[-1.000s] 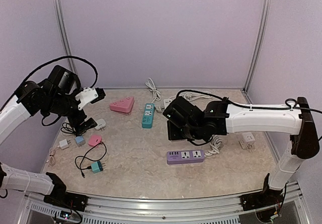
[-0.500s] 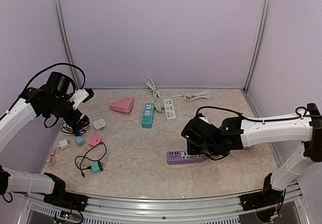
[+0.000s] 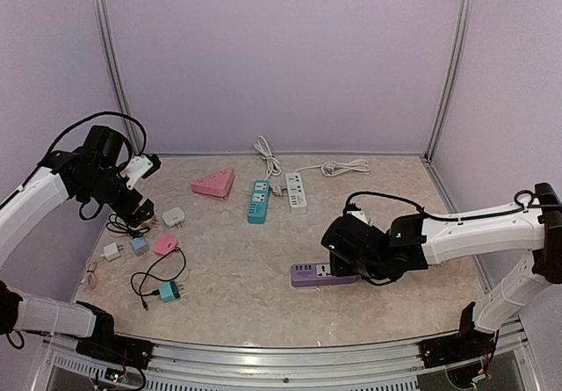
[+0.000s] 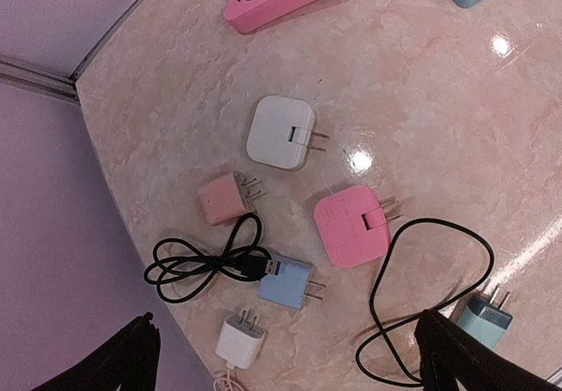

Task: Insert the plug
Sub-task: Insert the plug into the socket.

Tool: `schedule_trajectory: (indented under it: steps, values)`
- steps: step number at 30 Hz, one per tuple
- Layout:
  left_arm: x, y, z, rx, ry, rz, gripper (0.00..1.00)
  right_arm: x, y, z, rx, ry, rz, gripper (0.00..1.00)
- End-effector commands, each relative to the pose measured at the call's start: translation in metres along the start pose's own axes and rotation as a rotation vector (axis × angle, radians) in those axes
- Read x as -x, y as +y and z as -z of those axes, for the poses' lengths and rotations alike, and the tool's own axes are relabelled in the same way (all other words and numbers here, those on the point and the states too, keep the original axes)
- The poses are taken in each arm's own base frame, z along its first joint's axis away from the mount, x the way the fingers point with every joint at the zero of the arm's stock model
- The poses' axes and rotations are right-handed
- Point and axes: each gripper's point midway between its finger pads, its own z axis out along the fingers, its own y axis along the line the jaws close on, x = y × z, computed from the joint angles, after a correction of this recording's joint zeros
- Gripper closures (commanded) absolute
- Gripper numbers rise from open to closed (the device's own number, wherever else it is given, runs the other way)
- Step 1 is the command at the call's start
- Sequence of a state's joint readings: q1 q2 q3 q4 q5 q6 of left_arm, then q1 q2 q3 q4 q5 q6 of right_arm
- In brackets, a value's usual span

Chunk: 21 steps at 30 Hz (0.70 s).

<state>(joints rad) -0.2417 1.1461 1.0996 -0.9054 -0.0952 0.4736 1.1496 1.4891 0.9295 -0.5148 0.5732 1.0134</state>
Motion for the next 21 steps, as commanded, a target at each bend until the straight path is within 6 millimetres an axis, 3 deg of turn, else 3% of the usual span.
schedule_trajectory:
  steps: [1,12,21]
  values:
    - [0.008,0.006,0.003,0.003,-0.018,0.025,0.01,0.003,-0.005,-0.003,-0.037,-0.012,-0.002,1.00]
    - [0.008,0.007,0.006,0.003,-0.031,0.034,0.01,-0.003,-0.009,-0.010,-0.066,-0.005,0.002,1.00]
    - [0.009,0.009,0.009,0.006,-0.042,0.036,0.01,-0.025,-0.022,-0.016,-0.128,0.073,0.026,1.00]
